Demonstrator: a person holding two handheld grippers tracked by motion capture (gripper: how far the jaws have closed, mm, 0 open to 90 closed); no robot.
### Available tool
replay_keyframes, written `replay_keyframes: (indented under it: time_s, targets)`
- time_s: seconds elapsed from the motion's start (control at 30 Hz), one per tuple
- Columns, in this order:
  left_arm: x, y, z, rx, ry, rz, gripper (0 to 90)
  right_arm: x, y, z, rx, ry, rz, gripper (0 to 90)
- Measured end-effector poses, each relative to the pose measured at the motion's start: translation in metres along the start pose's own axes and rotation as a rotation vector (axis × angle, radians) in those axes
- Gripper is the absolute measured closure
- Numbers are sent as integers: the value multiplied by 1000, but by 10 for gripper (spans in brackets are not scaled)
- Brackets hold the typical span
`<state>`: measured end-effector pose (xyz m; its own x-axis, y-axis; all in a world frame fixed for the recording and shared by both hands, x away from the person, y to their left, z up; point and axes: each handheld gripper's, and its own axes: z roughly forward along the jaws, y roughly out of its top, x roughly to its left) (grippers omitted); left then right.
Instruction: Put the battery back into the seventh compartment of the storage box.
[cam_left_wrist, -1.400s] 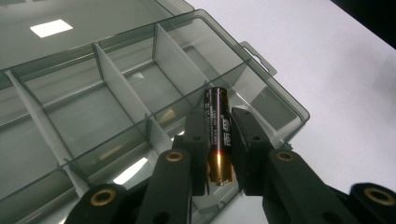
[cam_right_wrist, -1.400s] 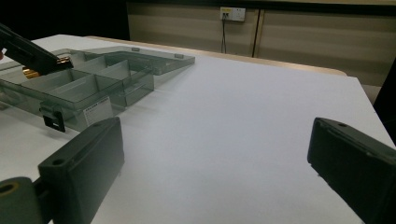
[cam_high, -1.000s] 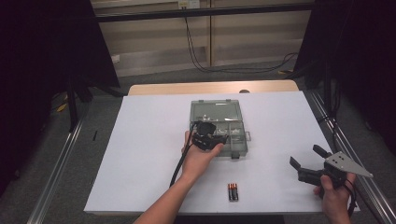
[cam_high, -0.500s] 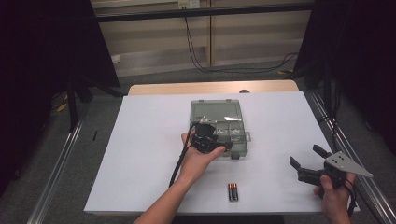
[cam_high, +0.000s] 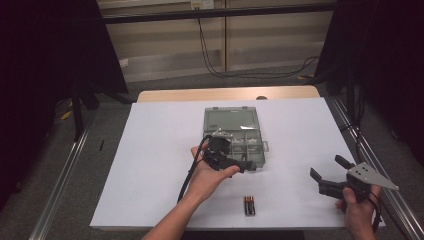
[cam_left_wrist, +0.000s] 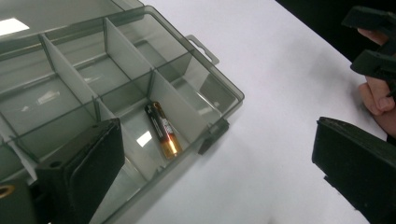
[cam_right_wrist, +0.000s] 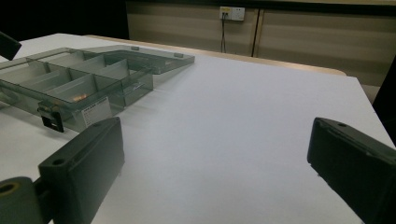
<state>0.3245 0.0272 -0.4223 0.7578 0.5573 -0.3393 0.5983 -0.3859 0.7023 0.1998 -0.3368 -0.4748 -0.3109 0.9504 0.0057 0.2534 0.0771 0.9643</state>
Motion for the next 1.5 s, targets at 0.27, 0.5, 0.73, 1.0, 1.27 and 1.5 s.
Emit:
replay_keyframes:
  time_s: [0.27, 0.5, 0.73, 1.0, 1.27, 1.5]
  targets:
    - [-8, -9, -4, 29, -5, 28, 0, 0, 0, 0, 0, 0, 0, 33]
    - [-15, -17, -7, 41, -12, 31, 0, 0, 0, 0, 2, -1, -3, 33]
    - [-21, -25, -10, 63, -19, 44, 0, 0, 0, 0, 1, -2, -5, 33]
    - [-23, -34, -11, 94, -20, 57, 0, 1, 0, 0, 2, -1, -7, 33]
    - [-30, -41, -11, 113, -18, 64, 10, 1, 0, 1, 4, -2, -8, 33]
    - [-36, -48, -10, 121, -31, 64, 25, 1, 0, 0, 6, -1, -6, 33]
